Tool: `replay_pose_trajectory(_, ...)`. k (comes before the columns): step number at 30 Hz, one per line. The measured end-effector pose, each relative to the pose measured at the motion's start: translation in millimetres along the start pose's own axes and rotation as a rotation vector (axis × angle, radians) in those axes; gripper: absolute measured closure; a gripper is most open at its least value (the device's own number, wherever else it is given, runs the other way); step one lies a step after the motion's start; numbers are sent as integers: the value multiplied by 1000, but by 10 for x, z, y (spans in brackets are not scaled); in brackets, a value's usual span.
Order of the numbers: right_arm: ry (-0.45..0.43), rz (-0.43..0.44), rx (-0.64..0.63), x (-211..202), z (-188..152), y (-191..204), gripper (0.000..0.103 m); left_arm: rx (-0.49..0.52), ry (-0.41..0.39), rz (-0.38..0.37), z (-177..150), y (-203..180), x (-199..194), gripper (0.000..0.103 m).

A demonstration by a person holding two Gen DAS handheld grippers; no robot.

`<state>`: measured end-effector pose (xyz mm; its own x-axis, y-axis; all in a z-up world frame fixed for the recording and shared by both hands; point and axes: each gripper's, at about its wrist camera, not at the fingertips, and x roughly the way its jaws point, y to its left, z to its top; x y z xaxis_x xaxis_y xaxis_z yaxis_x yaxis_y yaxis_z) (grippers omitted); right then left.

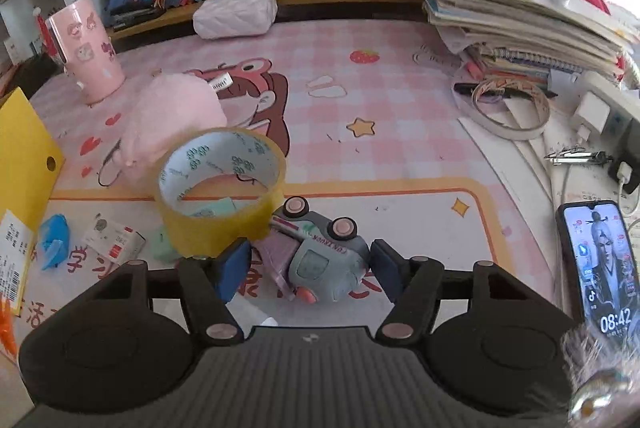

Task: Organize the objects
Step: 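Close left tool on pink chick while right tool grasps grey toy car, lift both, then carry chick in left tool while right tool carries car over yellow box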

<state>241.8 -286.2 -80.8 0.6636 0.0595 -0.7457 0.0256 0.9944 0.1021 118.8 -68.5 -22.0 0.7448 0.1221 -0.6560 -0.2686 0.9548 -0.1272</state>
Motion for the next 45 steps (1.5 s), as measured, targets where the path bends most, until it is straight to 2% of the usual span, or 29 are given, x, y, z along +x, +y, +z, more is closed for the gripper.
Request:
replay_pose_trajectory(5, -105, 7, -22, -345, 6, 152, 40, -18, -17, -17, 1, 156, -68, 45)
replay_pose_trajectory(9, -131, 53, -50, -613, -49, 377, 40, -28, -36, -23, -4, 360, -172, 45)
replay_pose_trajectory(14, -111, 142, -133, -870, -268, 846, 40, -48, -43, -2, -63, 744, -343, 45)
replay_pose_trajectory(20, -87, 232, -260, -1163, -684, 1539, 40, -76, -48, 47, -227, 1348, -615, 45)
replay_pose_trajectory(27, -39, 277, -349, -1456, -1225, 2280, 39, -119, -48, 110, -427, 2116, -967, 45)
replay_pose_trajectory(32, -6, 312, -376, -1617, -1591, 2726, 39, -115, -38, 144, -558, 2519, -1161, 45)
replay_pose_trajectory(37, -3, 342, -381, -1771, -1845, 3024, 39, -105, -45, 168, -598, 2817, -1310, 45)
replay_pose_trajectory(45, -9, 356, -380, -1899, -1973, 3310, 39, -110, -59, 169, -643, 3068, -1433, 45)
